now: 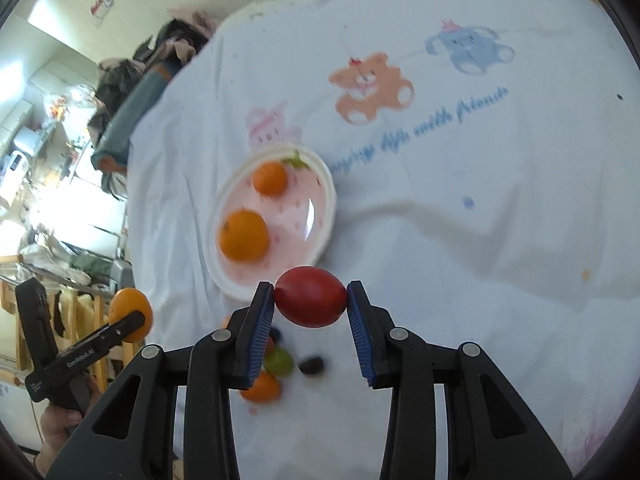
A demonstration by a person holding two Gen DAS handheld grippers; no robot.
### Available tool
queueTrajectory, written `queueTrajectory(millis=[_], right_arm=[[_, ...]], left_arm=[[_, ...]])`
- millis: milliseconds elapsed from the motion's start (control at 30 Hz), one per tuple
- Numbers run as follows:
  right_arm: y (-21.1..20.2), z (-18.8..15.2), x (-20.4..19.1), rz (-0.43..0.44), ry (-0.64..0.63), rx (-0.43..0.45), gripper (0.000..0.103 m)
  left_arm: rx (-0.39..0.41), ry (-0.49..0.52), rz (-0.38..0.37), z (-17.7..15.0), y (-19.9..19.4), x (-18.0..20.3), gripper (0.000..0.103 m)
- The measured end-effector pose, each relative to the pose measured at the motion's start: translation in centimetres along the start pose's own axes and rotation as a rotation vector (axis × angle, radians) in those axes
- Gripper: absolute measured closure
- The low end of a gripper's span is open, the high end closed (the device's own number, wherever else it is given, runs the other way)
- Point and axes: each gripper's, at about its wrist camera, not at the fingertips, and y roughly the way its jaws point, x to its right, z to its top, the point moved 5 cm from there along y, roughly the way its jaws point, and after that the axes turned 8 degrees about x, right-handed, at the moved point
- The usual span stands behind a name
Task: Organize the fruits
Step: 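Lower the orange onto the plate with the left tool while the right tool places the tomato there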
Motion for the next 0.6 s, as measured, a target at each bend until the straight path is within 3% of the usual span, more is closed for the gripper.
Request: queueTrajectory(millis=[233, 600], right_arm=[[3.8, 3.1, -1.3, 0.021, -0.068, -0.014, 0.064], [11.1, 5.0, -1.5, 0.020, -0.090, -0.111, 0.064]], left_arm=[[0.018, 0.092, 0.002, 3.6, 3.4, 2.5, 0.045], [-0.013, 0.128, -0.005, 7.1, 9.9, 4.5, 0.045]])
